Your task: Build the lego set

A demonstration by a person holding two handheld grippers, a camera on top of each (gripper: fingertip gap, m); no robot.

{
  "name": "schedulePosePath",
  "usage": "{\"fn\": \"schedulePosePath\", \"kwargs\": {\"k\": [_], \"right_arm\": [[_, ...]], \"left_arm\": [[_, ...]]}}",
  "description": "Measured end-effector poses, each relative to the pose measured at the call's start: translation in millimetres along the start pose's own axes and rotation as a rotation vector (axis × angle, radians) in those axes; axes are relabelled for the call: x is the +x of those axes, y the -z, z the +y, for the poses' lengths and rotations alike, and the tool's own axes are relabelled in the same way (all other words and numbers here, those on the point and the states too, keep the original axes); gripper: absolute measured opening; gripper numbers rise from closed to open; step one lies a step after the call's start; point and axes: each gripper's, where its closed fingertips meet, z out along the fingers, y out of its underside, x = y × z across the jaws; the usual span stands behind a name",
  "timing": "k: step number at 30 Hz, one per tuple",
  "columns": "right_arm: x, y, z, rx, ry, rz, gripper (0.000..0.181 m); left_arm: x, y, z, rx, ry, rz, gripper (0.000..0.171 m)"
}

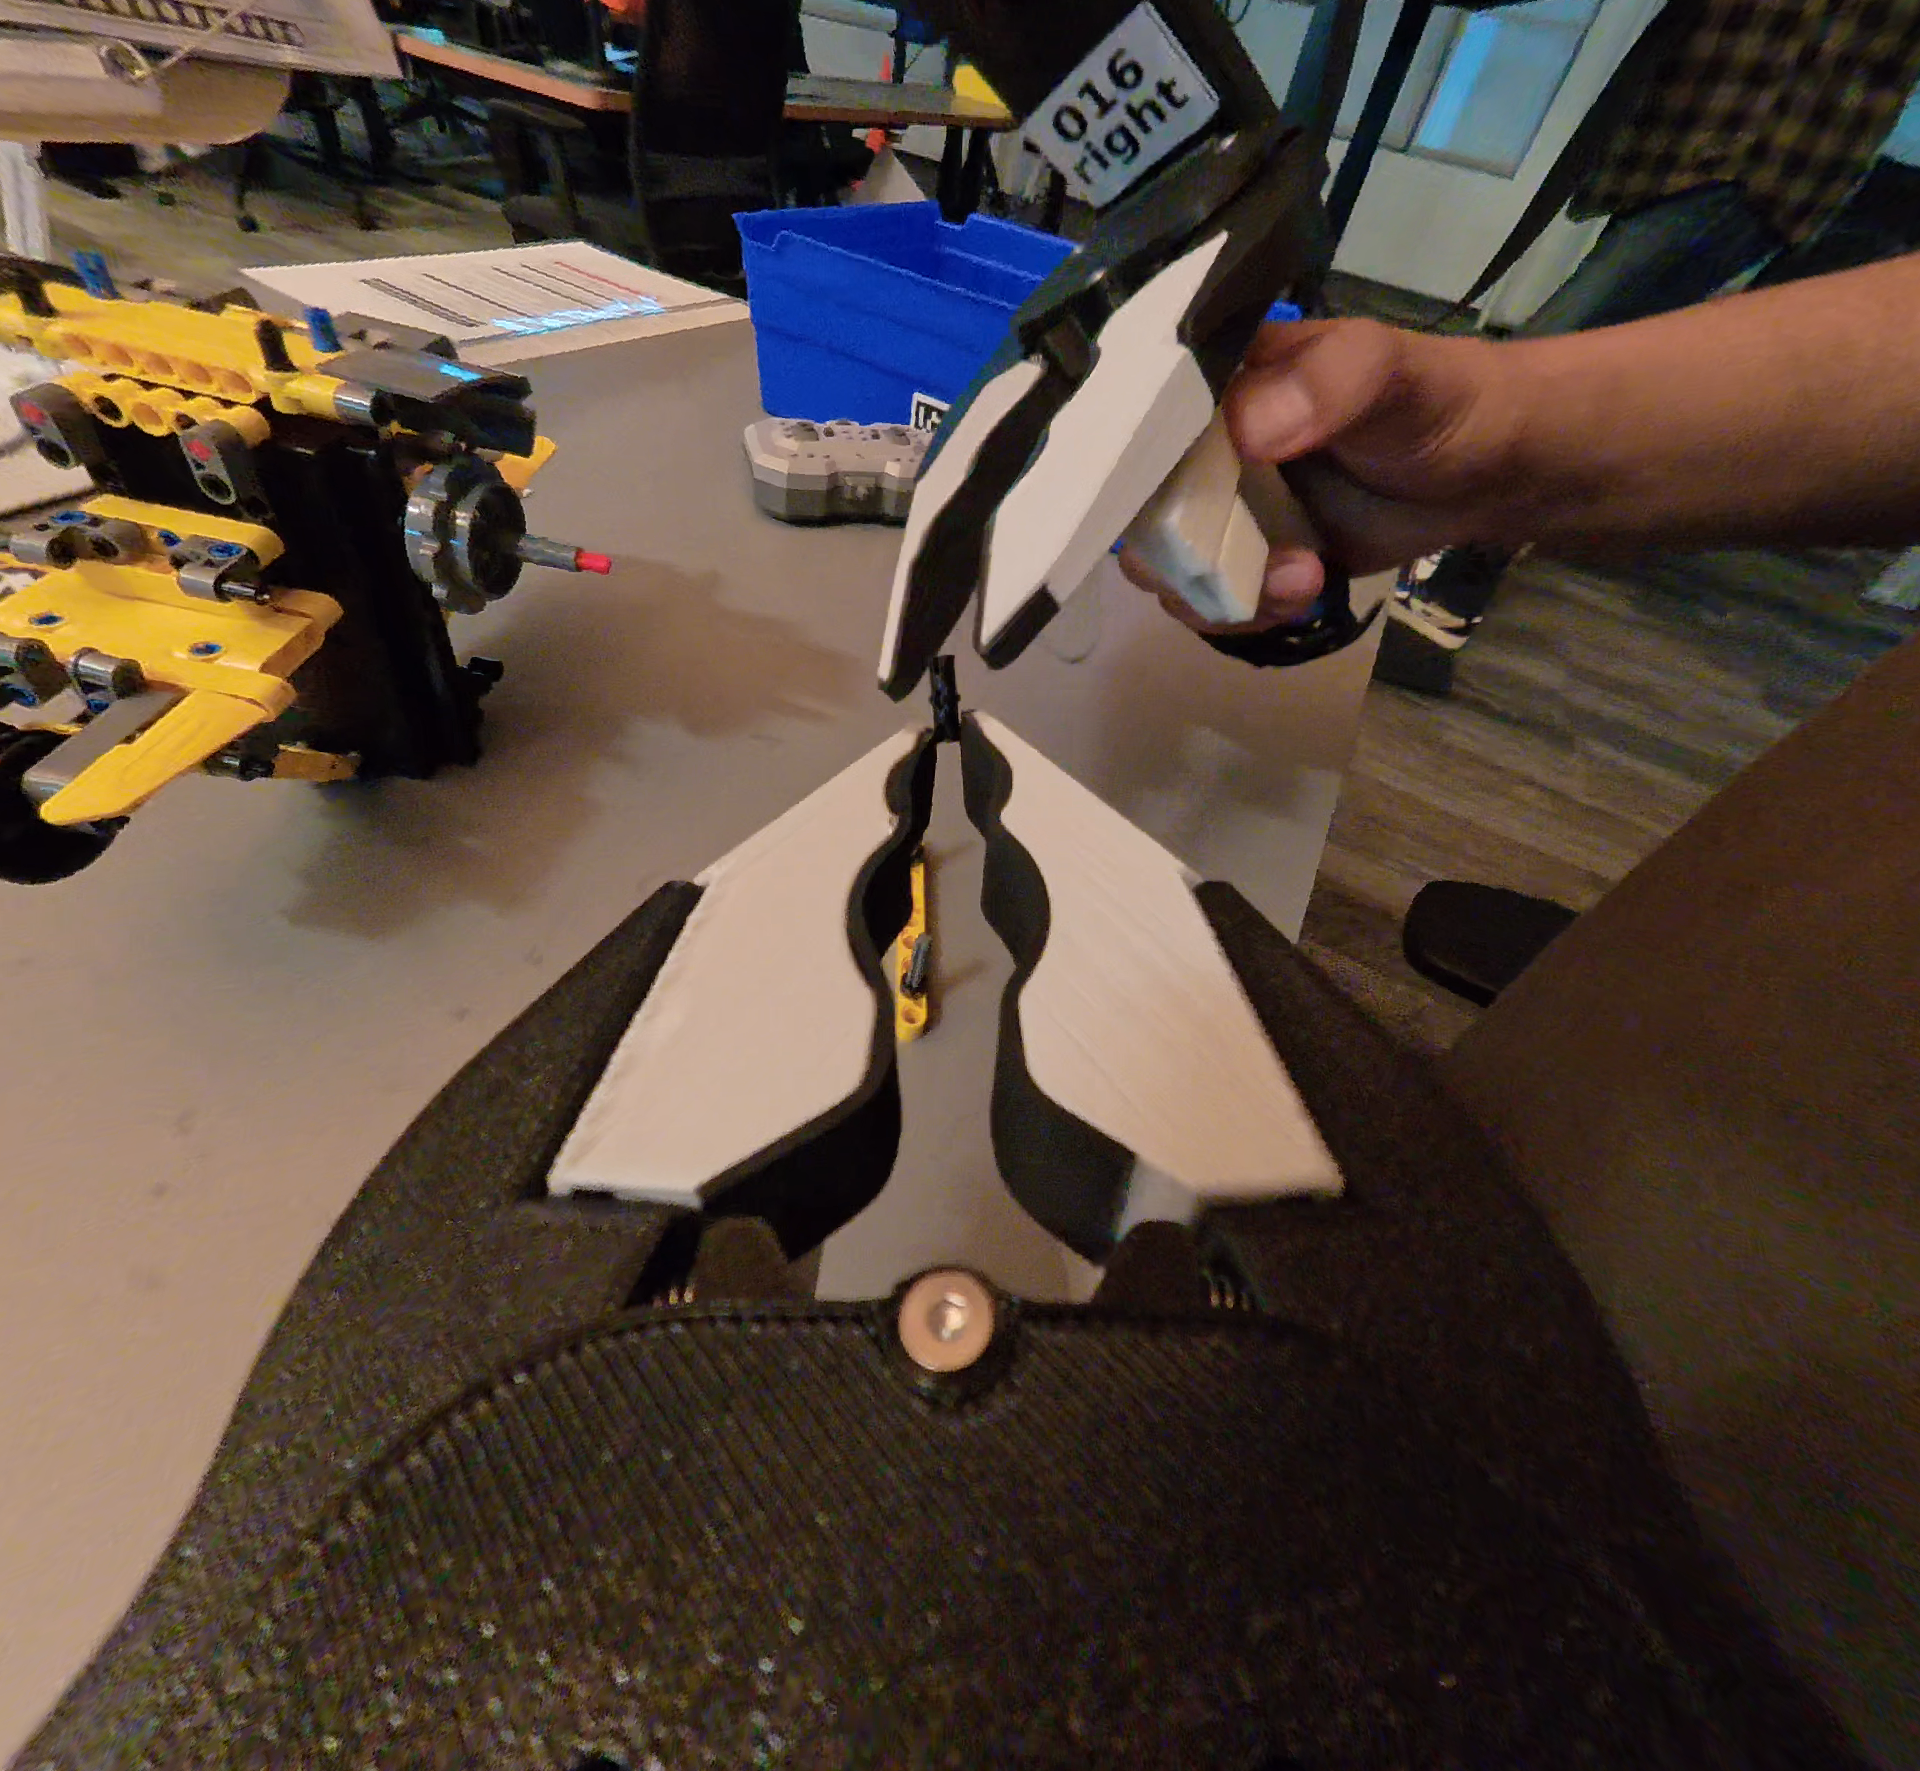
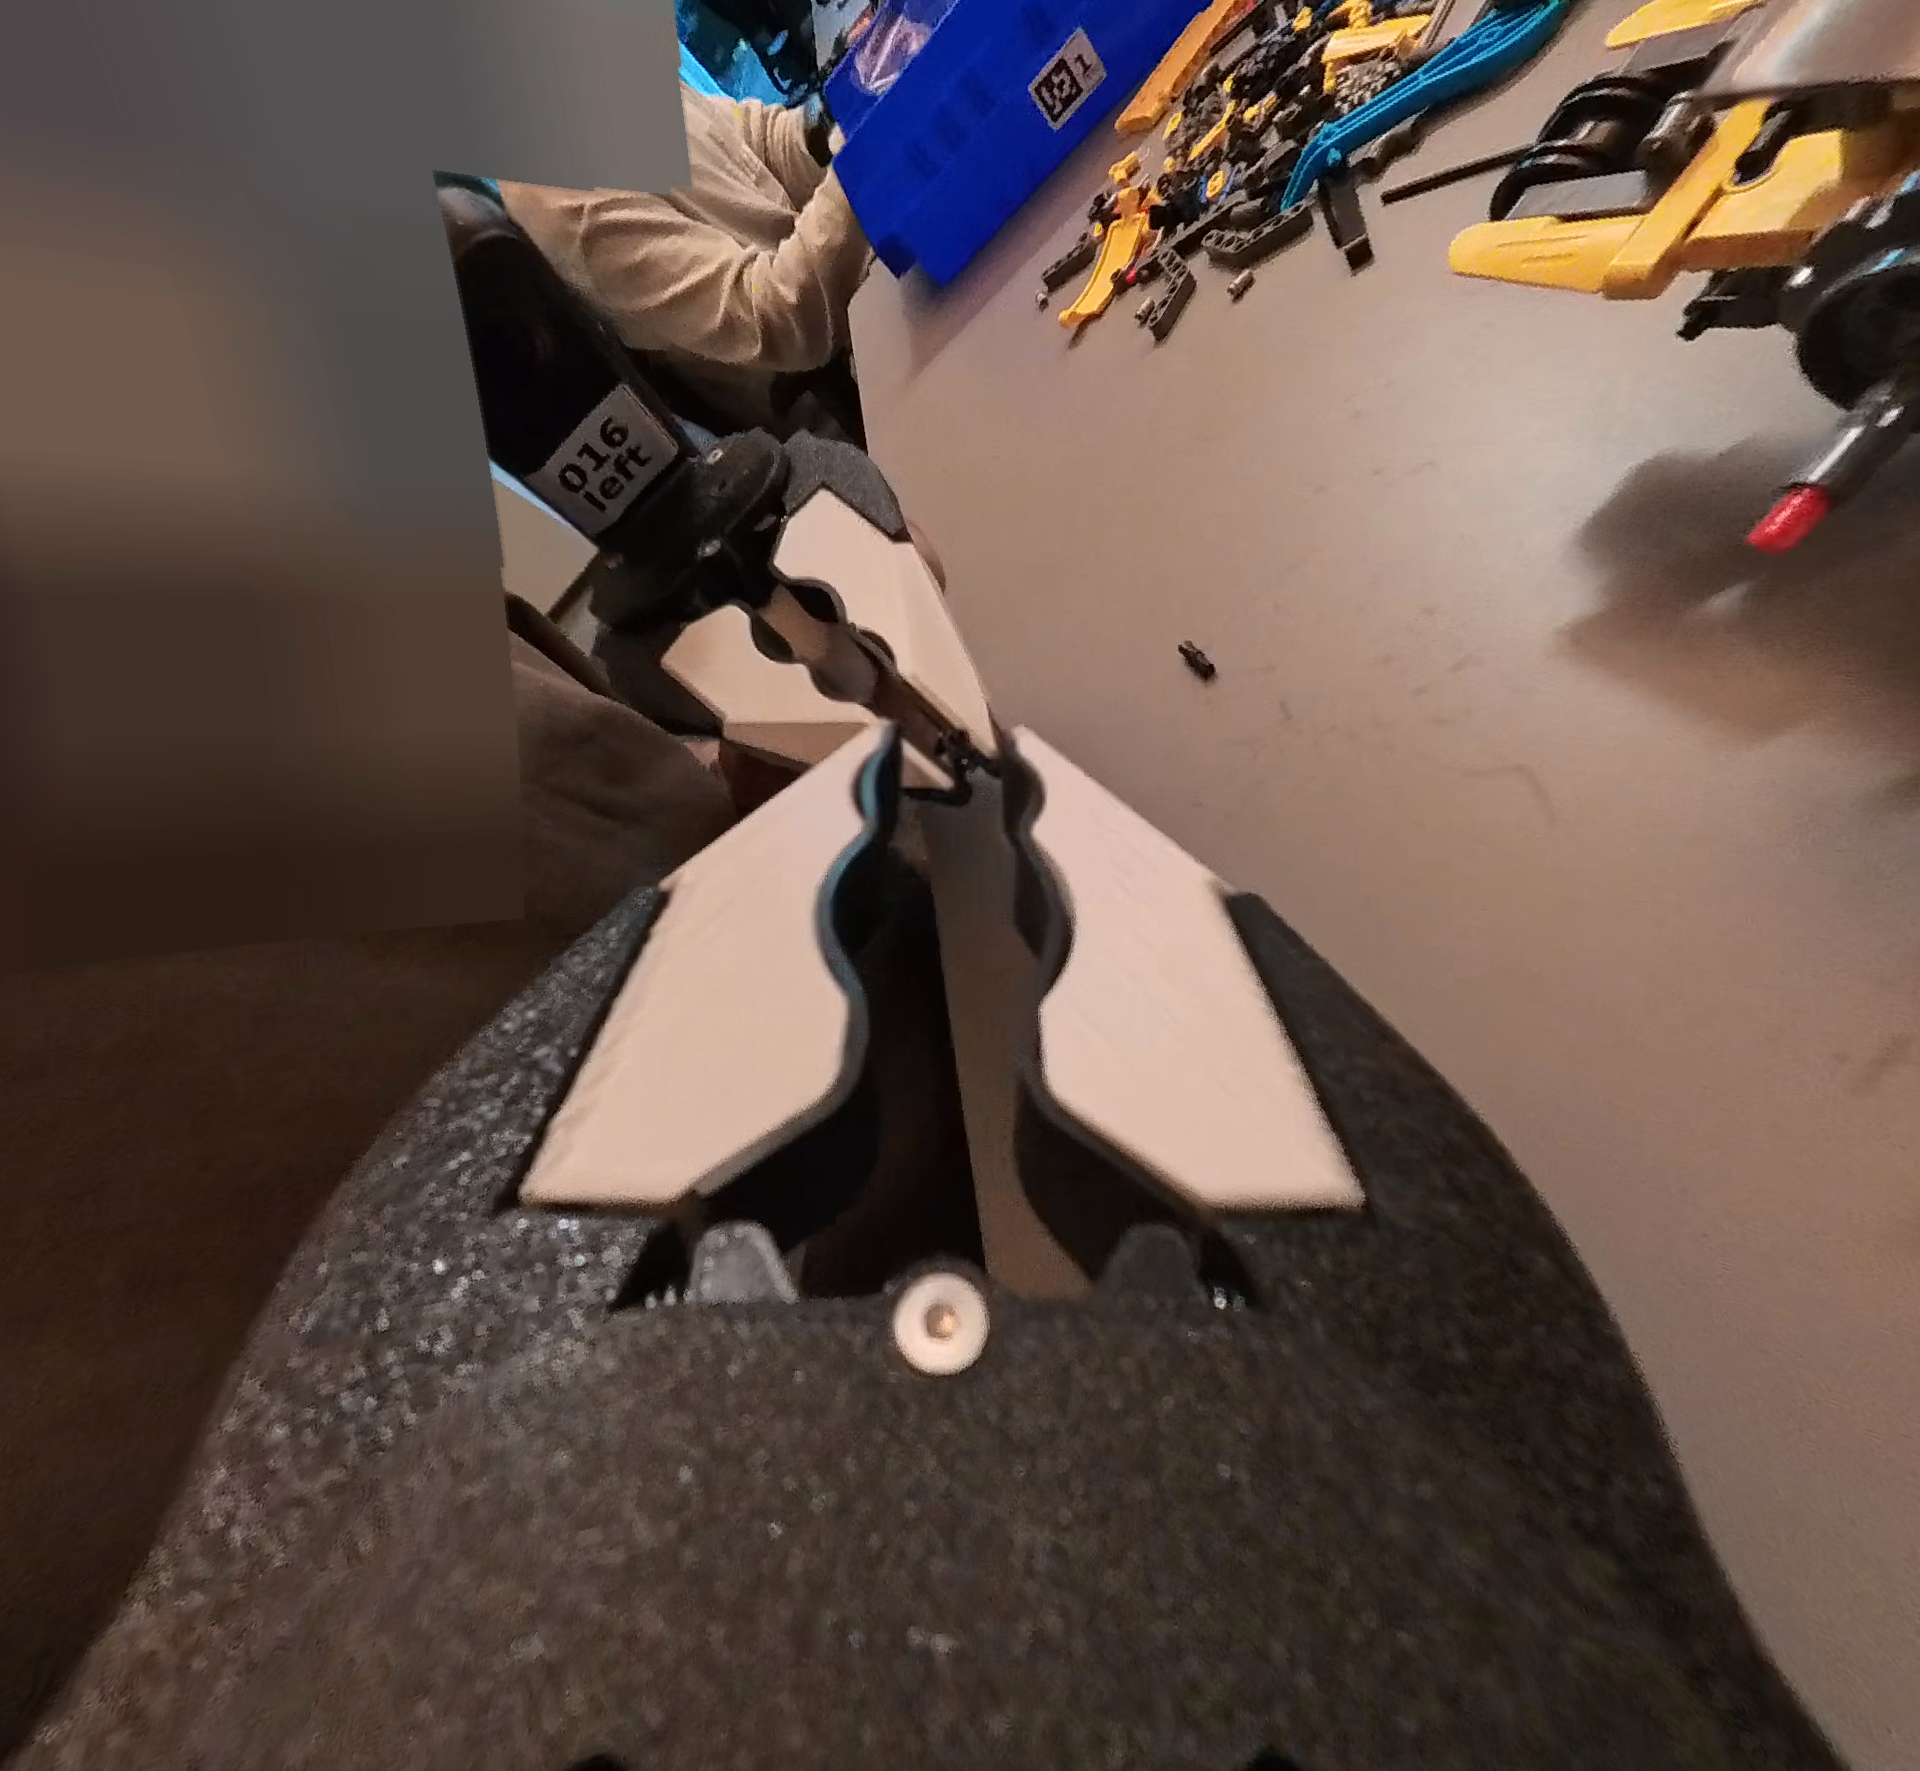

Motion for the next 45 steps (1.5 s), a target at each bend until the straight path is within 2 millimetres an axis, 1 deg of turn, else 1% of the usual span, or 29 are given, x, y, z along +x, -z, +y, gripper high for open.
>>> {"fn": "schedulePosePath", "kwargs": {"k": [2, 7, 10, 13, 17, 19, 21, 23, 25, 28, 31, 33, 35, 37, 45], "right_arm": [[1.7, 4.0, 1.4, -0.035, 0.017, 0.027, 0.023], [1.4, 4.7, 13.5, -0.199, 0.061, 0.083, 0.022], [3.9, 1.8, 21.6, -0.295, 0.131, 0.136, 0.015], [6.6, 1.1, 23.3, -0.348, 0.190, 0.173, 0.004], [6.3, 1.2, 26.5, -0.411, 0.228, 0.180, 0.003], [15.3, 4.6, 29.6, -0.468, 0.284, 0.236, 0.003], [34.7, 13.3, 31.2, -0.540, 0.394, 0.345, 0.003], [52.2, 20.7, 36.6, -0.638, 0.489, 0.425, 0.004], [60.5, 20.2, 45.1, -0.725, 0.534, 0.437, 0.004], [66.2, 14.0, 56.5, -0.839, 0.613, 0.422, 0.004], [79.8, 16.9, 63.6, -0.961, 0.735, 0.443, 0.004], [78.9, 14.7, 70.6, -1.001, 0.735, 0.396, 0.004], [79.5, 13.2, 74.4, -1.027, 0.732, 0.373, 0.004], [83.1, 13.6, 74.1, -1.048, 0.755, 0.378, 0.004], [83.4, 15.1, 74.8, -1.081, 0.707, 0.355, 0.003]], "left_arm": [[2.0, 0.2, 0.8, -0.003, -0.022, -0.001, 0.002], [0.6, -3.6, 11.7, -0.068, -0.124, -0.067, 0.002], [5.2, -5.5, 13.4, -0.079, -0.152, -0.068, 0.002], [5.2, -5.3, 15.9, -0.089, -0.173, -0.078, 0.002], [7.0, -5.0, 19.3, -0.099, -0.158, -0.058, 0.004], [3.4, -5.5, 25.9, -0.126, -0.114, -0.054, 0.020], [0.5, -6.9, 39.5, -0.191, -0.081, -0.041, 0.027], [-6.4, -9.5, 54.7, -0.270, -0.082, -0.071, 0.032], [-7.2, -12.9, 61.7, -0.319, -0.075, -0.071, 0.036], [-10.4, -18.6, 76.1, -0.415, -0.018, -0.055, 0.035], [-8.0, -22.5, 89.2, -0.500, 0.082, 0.018, 0.024], [-7.2, -24.1, 95.6, -0.543, 0.129, 0.048, 0.018], [-8.6, -25.0, 94.4, -0.538, 0.128, 0.049, 0.010], [-9.8, -25.3, 95.5, -0.545, 0.126, 0.040, 0.007], [-10.5, -25.4, 96.0, -0.548, 0.117, 0.031, 0.007]]}}
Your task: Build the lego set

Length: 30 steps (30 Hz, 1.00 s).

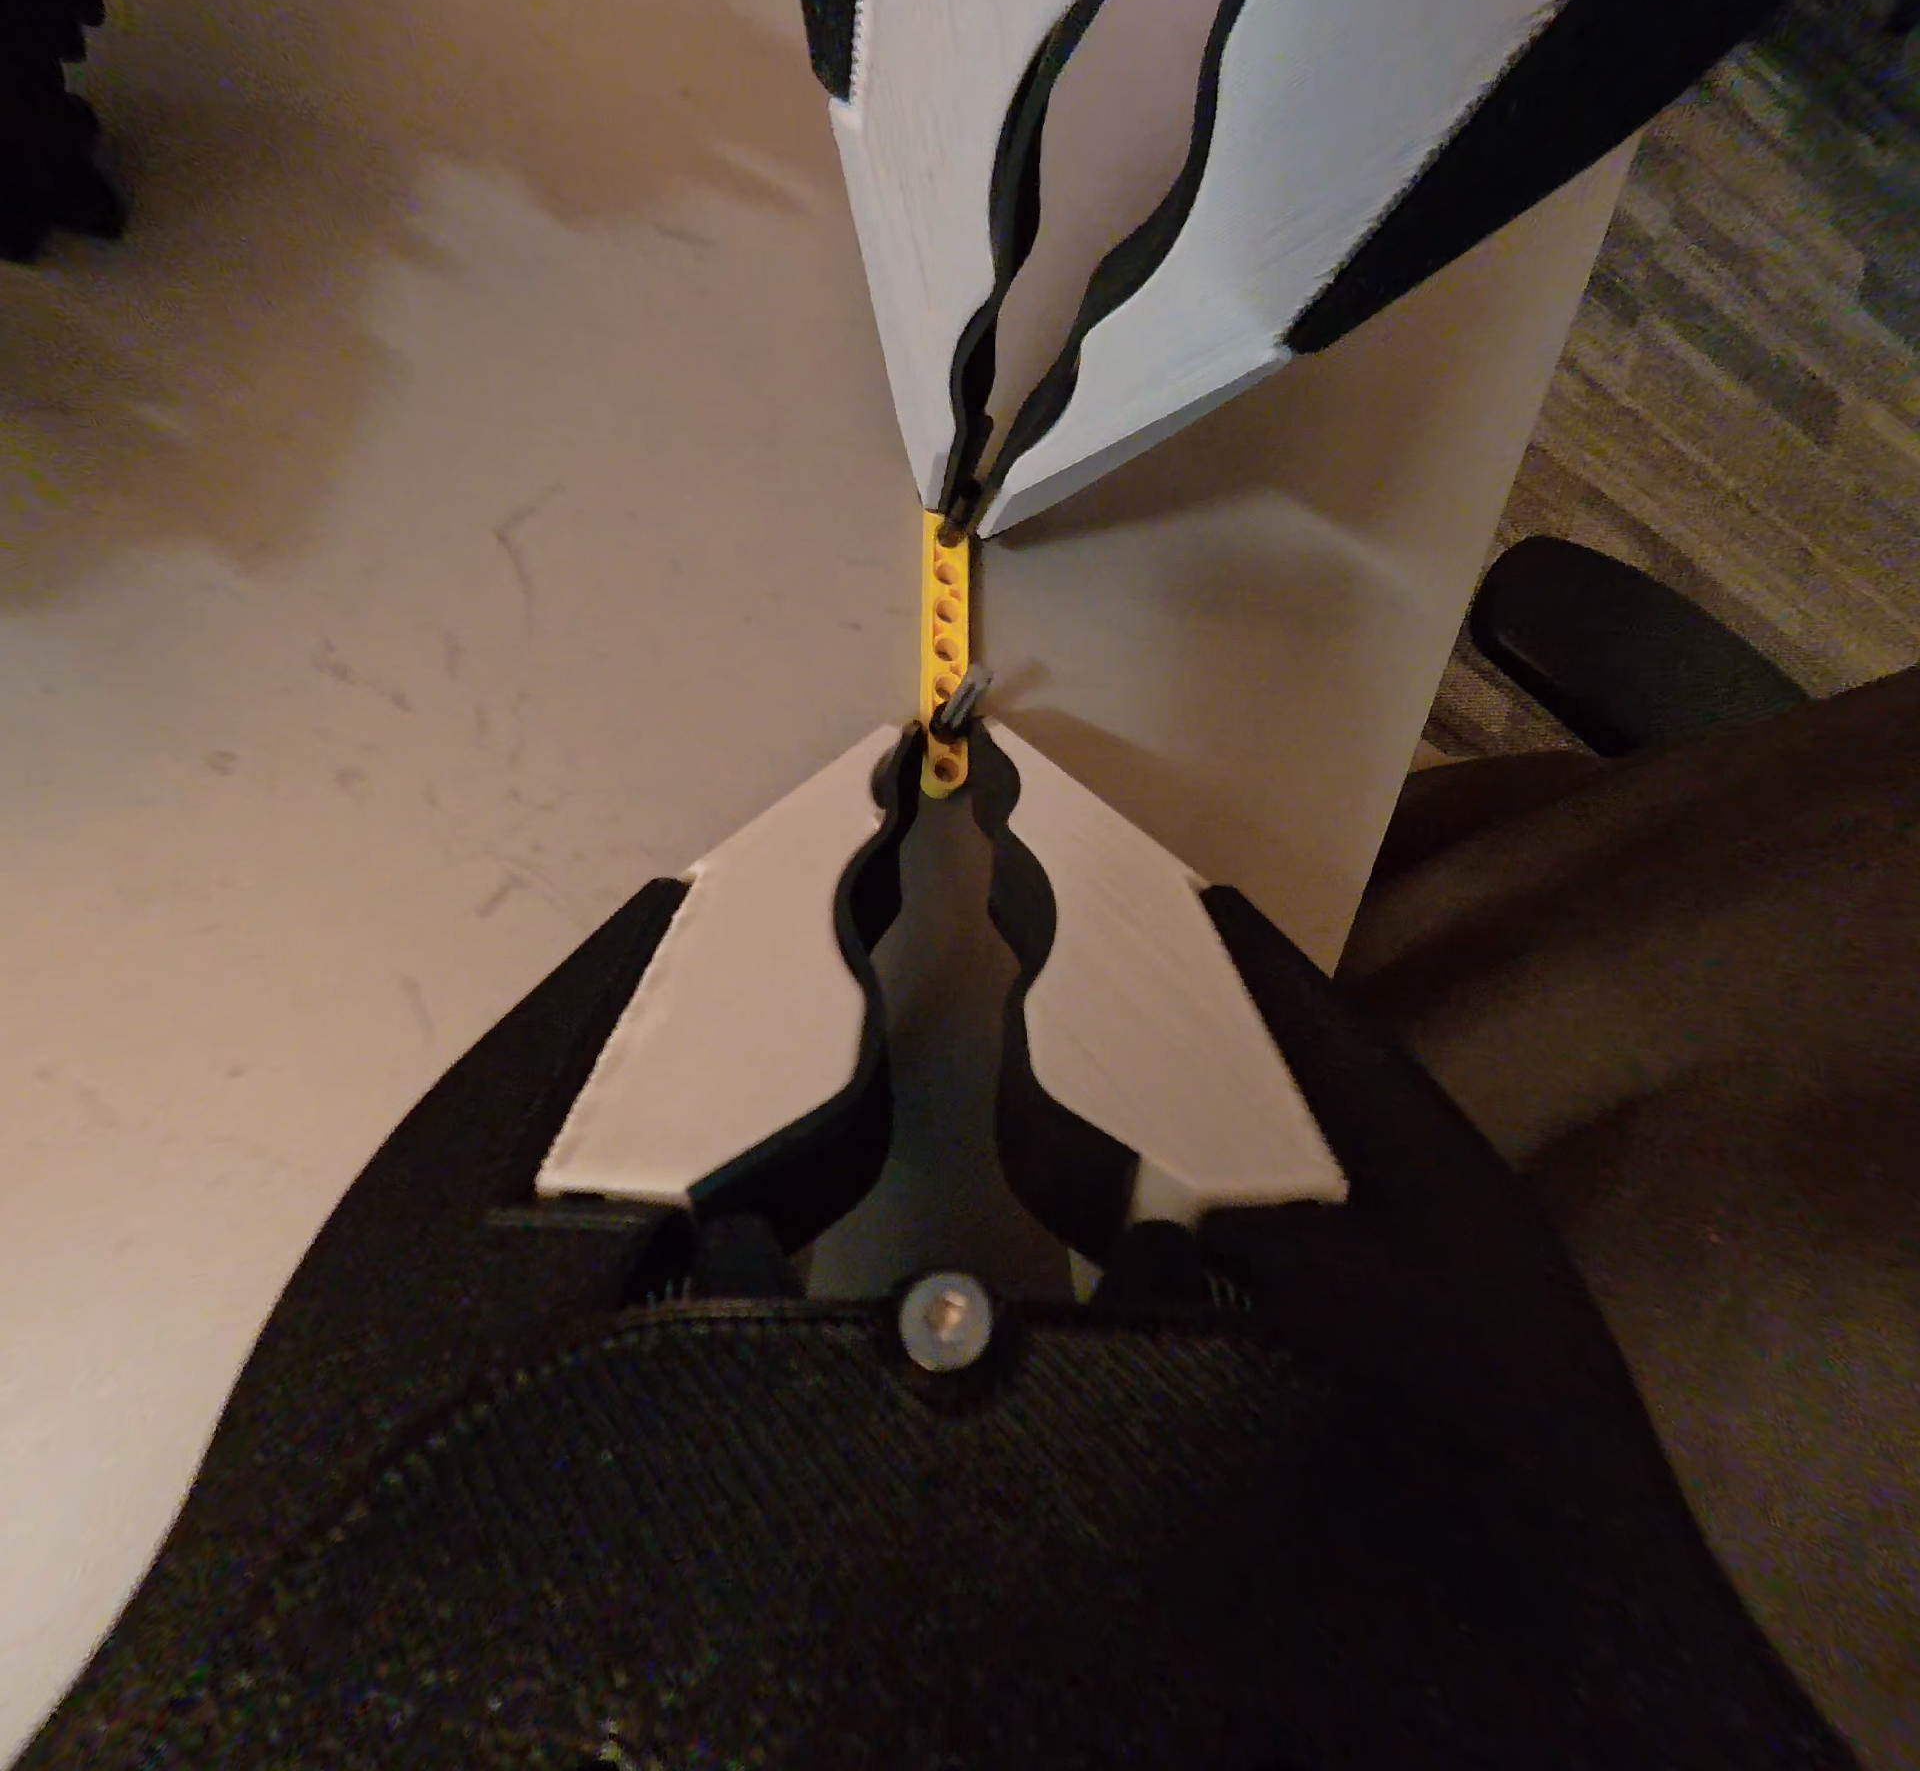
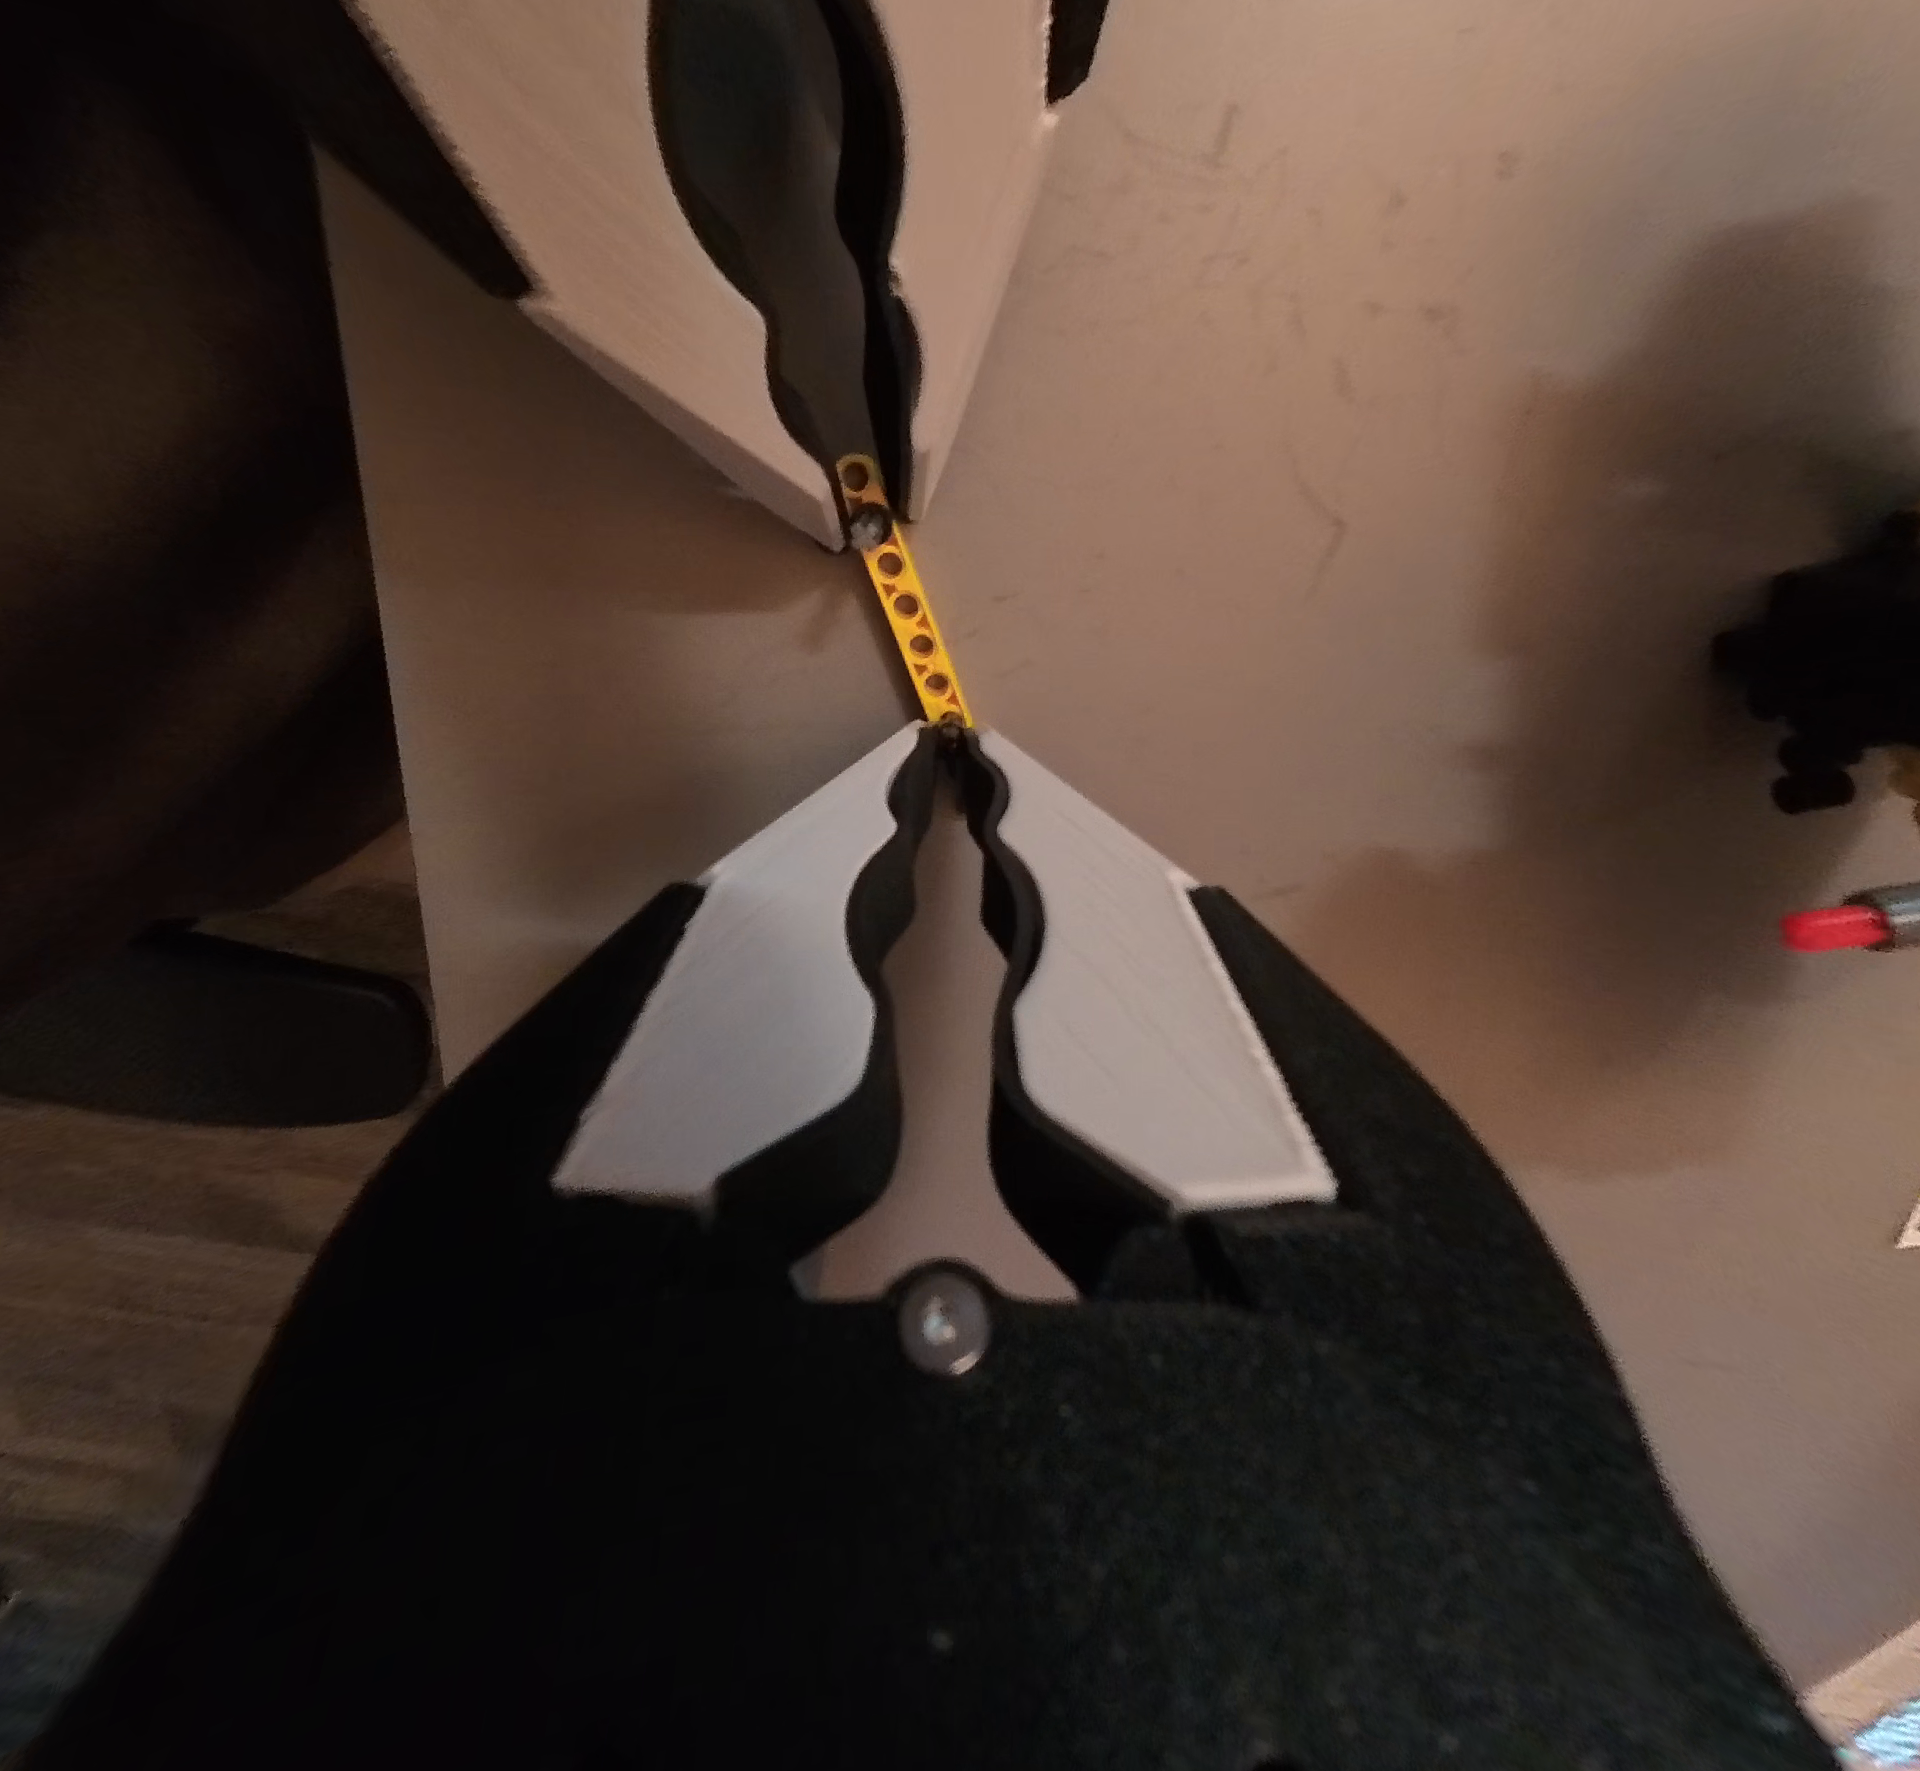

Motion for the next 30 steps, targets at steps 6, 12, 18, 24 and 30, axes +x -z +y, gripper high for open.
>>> {"fn": "schedulePosePath", "kwargs": {"k": [6, 12, 18, 24, 30], "right_arm": [[-0.4, -0.7, 0.2, 0.027, -0.087, -0.081, 0.004], [-0.3, -4.0, 3.0, 0.022, -0.062, -0.075, 0.004], [-0.3, -5.8, 3.8, -0.028, 0.028, -0.020, 0.004], [-0.1, -6.0, 3.9, -0.043, 0.066, 0.008, 0.004], [1.6, -4.8, 2.6, 0.005, 0.006, 0.034, 0.008]], "left_arm": [[-0.1, -0.3, 0.4, -0.002, -0.021, -0.020, 0.007], [-0.6, -0.7, 0.6, -0.004, -0.007, -0.012, 0.007], [-0.6, -0.6, 0.6, -0.005, -0.012, -0.016, 0.007], [-0.5, -0.5, 0.6, -0.005, -0.005, -0.009, 0.007], [0.5, -0.7, 0.7, -0.006, -0.013, -0.007, 0.007]]}}
